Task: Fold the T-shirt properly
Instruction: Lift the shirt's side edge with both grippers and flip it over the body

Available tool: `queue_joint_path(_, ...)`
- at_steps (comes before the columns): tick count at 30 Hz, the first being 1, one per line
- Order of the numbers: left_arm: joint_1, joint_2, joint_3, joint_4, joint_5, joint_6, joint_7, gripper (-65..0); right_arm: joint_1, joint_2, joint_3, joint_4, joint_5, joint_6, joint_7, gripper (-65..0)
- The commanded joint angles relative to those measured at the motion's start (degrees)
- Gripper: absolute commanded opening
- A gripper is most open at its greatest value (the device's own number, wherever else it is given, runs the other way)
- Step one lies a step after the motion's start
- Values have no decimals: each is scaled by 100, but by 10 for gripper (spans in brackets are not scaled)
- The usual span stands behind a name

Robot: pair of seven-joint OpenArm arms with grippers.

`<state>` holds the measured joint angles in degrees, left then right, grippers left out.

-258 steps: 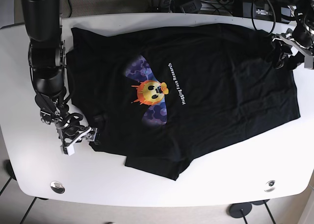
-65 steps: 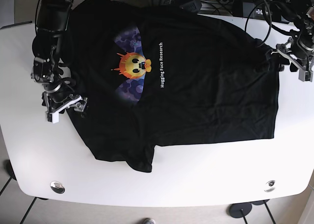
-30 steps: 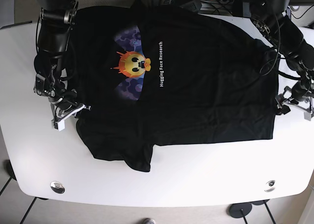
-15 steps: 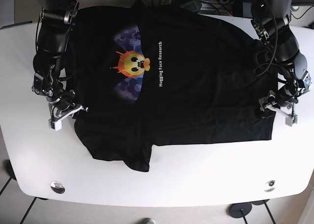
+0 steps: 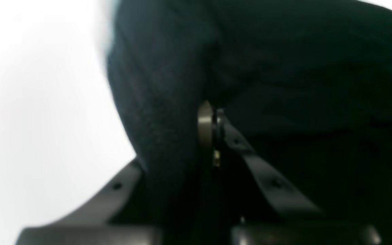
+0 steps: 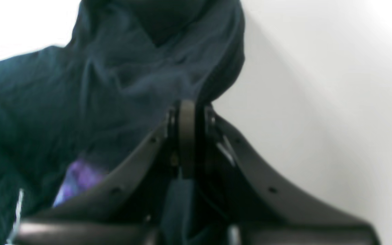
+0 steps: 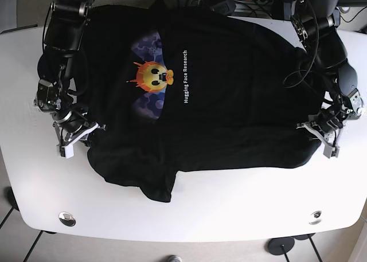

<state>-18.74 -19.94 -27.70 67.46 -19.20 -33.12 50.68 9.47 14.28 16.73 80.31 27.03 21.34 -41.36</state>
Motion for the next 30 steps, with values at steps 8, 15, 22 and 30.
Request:
queue_joint_path(8, 182, 205, -671, 1575, -53, -235, 387, -650, -257, 176, 494, 1063, 36, 165, -334, -634)
queue_joint_path(15, -1840, 30, 111, 344, -10, -296, 379, -650, 1861, 449, 415, -273, 1, 200, -580, -634)
queue_joint_path(22, -4864, -217, 1377, -1722, -10, 3, -404, -650, 4885, 879, -385, -1979, 1, 200, -580, -634)
queue_joint_path(30, -5626, -401, 1860, -2671, -45, -24, -861, -649, 6533, 1117, -1053, -2761, 62, 209, -712, -634)
